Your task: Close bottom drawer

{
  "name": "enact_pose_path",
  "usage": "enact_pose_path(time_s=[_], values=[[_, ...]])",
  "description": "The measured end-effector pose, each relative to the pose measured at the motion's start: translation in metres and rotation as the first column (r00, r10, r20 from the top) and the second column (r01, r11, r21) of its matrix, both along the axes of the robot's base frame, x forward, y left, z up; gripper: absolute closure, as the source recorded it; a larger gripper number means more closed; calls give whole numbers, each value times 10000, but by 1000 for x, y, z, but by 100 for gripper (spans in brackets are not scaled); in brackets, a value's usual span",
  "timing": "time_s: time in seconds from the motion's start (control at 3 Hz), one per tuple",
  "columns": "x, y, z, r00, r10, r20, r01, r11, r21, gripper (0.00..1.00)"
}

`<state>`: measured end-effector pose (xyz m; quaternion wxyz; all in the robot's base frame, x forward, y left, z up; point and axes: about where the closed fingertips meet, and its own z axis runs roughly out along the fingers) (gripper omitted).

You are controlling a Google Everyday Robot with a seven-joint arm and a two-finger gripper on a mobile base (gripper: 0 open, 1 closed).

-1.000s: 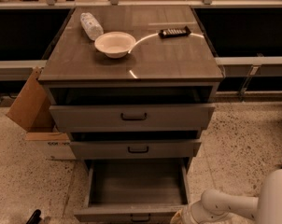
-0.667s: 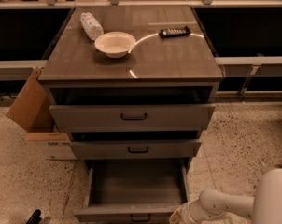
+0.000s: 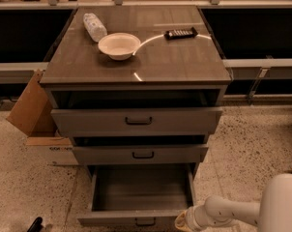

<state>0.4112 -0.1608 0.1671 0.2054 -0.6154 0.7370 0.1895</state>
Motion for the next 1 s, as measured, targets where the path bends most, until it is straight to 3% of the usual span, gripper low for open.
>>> enact_pose_path(time_s=[0.67, 1.0], values=[[5, -2, -6, 9996, -203, 193, 202, 9998, 11, 100], [24, 0, -26, 9974, -567, 445, 557, 9982, 231, 100]])
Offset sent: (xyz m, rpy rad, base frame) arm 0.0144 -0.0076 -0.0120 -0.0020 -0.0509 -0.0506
